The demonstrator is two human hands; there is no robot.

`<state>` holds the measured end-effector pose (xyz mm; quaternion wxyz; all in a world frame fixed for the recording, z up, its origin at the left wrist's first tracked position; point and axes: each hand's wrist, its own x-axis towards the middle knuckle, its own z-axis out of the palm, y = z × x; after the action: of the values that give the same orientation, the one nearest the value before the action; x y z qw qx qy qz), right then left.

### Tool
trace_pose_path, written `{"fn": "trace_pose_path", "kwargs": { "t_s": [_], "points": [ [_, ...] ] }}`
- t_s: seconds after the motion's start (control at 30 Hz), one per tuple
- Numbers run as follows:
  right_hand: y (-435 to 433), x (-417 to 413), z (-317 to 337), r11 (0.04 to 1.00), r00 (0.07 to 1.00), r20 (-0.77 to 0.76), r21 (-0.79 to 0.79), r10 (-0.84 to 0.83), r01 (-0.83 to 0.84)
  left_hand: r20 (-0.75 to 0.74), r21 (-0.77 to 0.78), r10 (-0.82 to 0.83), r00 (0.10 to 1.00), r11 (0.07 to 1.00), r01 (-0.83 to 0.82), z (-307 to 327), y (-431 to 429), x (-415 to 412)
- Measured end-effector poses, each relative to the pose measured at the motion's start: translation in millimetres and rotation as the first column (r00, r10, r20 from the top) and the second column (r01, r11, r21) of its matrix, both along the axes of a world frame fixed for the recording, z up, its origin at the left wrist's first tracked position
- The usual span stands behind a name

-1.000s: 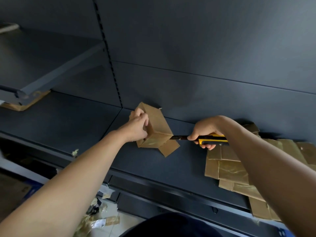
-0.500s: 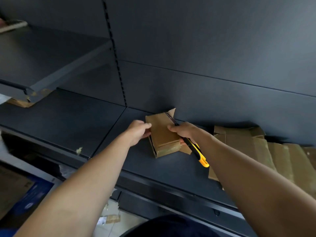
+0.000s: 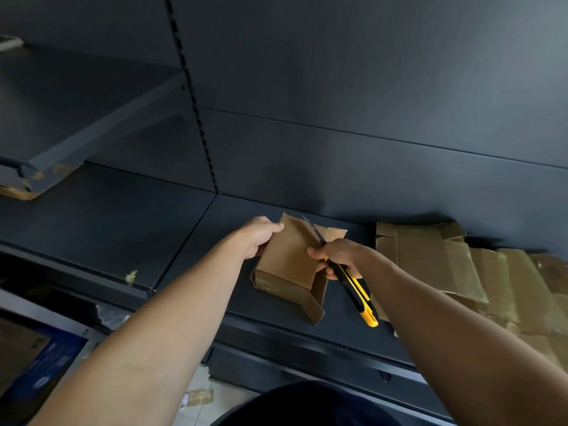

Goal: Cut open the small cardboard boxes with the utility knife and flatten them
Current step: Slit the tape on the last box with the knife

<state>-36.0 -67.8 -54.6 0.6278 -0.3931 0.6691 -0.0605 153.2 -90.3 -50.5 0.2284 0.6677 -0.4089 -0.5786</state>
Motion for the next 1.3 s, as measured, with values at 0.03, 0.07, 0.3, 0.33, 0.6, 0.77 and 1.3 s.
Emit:
{"fn": "trace_pose_path", "kwargs": {
  "t_s": [0.03, 0.07, 0.3, 0.33, 0.6, 0.77, 1.3],
  "points": [
    [1.2, -2.0, 0.8, 1.0, 1.0, 0.009, 0.004, -0.004, 0.004, -0.011, 0.006, -0.006, 1.0, 1.0, 0.006, 0.0, -0.7, -0.6],
    [1.6, -3.6, 1.8, 1.0, 1.0, 0.023, 0.002, -0.008, 0.008, -0.021, 0.011, -0.013, 1.0, 1.0, 0.013, 1.3, -1.9, -0.1],
    [-4.1, 0.6, 13.1, 0.994, 0.995, 0.039, -0.06, 0.096, -0.093, -0.02, 0.015, 0.087, 0.996, 0.996, -0.087, 15.5, -7.6, 6.6],
    [-4.1, -0.3, 13.9, 0.99, 0.991, 0.03, -0.056, 0.128, -0.126, -0.024, 0.007, 0.089, 0.996, 0.996, -0.089, 17.4, -8.1, 7.3],
    [-10.6, -19.2, 42.6, 0.987, 0.998, -0.036, -0.15, 0.056, -0.06, 0.022, -0.143, -0.112, 0.993, 0.983, 0.115, 46.2, -9.2, 9.8],
    [-24.6, -21.6, 66.7, 0.922, 0.982, -0.187, -0.378, 0.012, -0.083, 0.219, -0.197, -0.299, 0.929, 0.919, 0.342, 76.1, -3.8, 0.3],
    [-18.2, -30.9, 65.5, 0.676, 0.719, -0.619, -0.385, 0.316, -0.629, 0.679, -0.171, -0.446, 0.583, 0.676, 0.717, 60.1, 10.9, 2.1]
  ]
}}
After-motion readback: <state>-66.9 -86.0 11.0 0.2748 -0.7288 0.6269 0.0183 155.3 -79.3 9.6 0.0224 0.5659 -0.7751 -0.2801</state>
